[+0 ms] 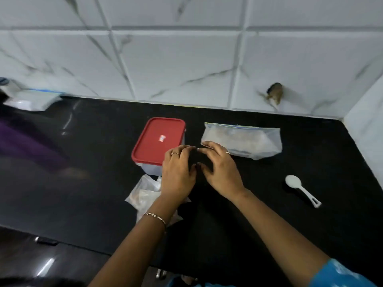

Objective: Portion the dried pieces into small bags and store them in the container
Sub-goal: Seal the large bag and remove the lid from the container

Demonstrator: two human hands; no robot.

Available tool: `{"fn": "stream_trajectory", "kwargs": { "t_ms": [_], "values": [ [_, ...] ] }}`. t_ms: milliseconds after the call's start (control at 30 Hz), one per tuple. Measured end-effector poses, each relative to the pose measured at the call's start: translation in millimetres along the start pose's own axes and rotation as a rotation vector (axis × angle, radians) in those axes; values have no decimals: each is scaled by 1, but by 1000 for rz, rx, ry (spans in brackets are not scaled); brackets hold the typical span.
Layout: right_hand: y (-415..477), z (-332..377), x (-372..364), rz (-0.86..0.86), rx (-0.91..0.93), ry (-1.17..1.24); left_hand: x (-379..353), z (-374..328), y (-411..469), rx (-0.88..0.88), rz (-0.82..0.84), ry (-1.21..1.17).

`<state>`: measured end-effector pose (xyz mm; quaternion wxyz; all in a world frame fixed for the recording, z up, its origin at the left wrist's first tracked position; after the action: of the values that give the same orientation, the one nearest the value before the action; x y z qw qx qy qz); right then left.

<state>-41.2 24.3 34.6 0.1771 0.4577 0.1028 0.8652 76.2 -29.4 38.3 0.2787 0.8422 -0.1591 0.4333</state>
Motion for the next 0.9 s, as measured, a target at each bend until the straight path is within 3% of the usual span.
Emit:
{"fn": "stream_trajectory", "kwargs": {
  "t_ms": [167, 367, 633, 767, 900],
  "values": [
    [43, 64, -42, 236, 176, -92, 35, 54, -12, 170, -76, 80],
    [55, 80, -72, 494, 294, -322, 37, 102, -25, 362, -47, -89],
    [61, 65, -69, 470, 616, -660, 21, 109, -11, 415, 42, -253],
    [59, 63, -69, 418, 773, -740, 16, 107, -12, 460, -9, -303],
    [55, 60, -70, 424, 805, -793, 15, 105, -9, 486, -64, -336]
  ]
}}
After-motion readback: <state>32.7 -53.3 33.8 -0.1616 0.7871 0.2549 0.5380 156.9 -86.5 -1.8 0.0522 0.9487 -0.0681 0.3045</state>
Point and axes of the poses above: each hand's wrist, its own y-axis towards the middle knuckle, its own x-axis out of the back of the hand, z = x × y, the point moved 7 cm from there along y, towards the middle knuckle, and after that the axes turned 3 degrees about z, right-handed, at the moved point
